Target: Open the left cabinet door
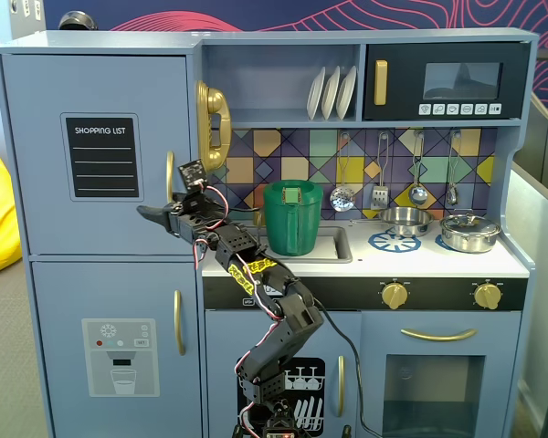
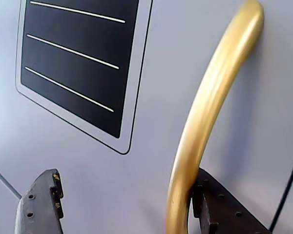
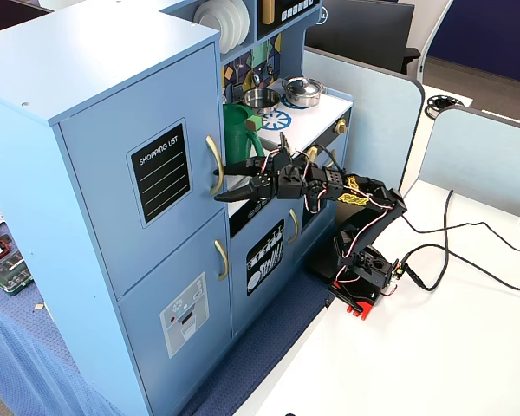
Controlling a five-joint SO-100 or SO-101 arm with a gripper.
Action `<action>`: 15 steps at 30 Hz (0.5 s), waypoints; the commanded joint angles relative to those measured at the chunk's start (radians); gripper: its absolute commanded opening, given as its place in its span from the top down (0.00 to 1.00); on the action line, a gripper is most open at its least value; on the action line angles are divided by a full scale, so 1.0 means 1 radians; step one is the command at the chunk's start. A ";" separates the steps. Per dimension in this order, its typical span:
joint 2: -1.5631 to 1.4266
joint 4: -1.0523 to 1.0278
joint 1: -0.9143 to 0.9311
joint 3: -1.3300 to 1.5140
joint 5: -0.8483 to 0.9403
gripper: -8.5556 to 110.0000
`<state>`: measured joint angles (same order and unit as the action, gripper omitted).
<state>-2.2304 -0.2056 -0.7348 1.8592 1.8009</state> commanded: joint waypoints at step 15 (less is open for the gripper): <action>-0.222 -0.135 -0.232 -0.003 0.207 0.74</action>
<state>-2.3746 -0.3191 -0.9327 1.8592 1.9742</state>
